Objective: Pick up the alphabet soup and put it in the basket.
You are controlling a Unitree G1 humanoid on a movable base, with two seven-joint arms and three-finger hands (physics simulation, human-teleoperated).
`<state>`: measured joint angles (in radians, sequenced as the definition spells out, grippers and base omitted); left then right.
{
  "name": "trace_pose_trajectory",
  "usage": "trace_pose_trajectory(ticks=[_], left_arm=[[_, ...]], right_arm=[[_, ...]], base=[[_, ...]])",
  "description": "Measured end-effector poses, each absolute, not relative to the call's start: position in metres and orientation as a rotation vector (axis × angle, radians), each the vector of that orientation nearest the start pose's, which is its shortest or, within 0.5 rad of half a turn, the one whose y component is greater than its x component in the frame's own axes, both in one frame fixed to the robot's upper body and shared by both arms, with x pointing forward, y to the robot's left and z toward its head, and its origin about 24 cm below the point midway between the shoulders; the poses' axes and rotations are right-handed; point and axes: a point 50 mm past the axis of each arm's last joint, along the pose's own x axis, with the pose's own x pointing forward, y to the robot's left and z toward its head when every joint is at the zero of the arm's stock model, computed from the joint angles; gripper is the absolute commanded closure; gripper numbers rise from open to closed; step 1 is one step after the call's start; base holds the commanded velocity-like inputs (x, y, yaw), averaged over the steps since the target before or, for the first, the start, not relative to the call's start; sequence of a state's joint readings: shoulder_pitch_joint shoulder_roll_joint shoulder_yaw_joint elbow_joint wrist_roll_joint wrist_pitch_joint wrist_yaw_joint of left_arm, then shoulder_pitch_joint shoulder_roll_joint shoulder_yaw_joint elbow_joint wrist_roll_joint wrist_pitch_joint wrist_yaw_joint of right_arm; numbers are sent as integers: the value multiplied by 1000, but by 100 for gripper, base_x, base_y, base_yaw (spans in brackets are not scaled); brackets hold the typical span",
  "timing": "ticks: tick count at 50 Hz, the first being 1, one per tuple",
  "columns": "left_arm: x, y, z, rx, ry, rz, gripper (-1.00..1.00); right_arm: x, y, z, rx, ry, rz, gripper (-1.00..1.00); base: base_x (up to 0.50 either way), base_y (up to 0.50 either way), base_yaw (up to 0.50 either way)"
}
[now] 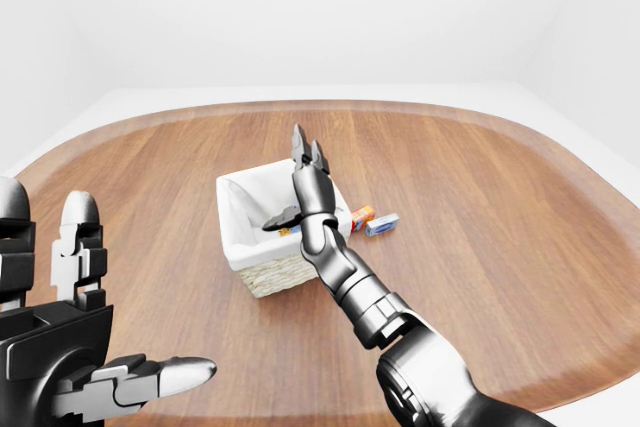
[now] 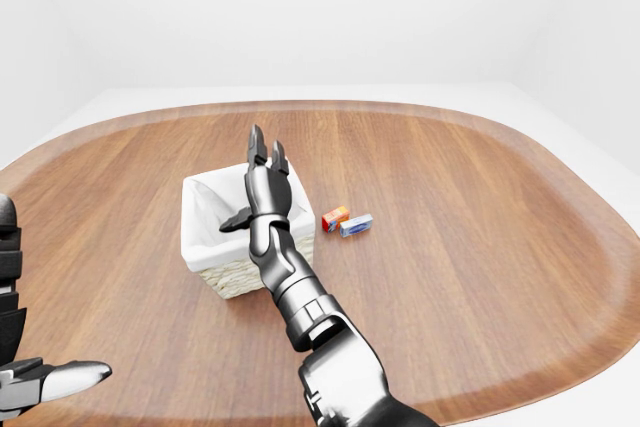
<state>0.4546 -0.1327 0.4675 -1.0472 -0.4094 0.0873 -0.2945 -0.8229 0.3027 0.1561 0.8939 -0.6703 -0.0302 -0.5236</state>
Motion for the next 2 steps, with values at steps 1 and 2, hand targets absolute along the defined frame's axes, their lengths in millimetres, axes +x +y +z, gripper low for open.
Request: trace_pose_trajectory(ticks=[1,2], left_arm=[[112,214,185,-36,-581,128,-100],[112,214,185,-36,-581,128,-100]], right_arm=[[345,26,107,-595,-273,48,-100],[345,26,107,-595,-273,48,-100]], base=[[0,0,0],[0,0,0]])
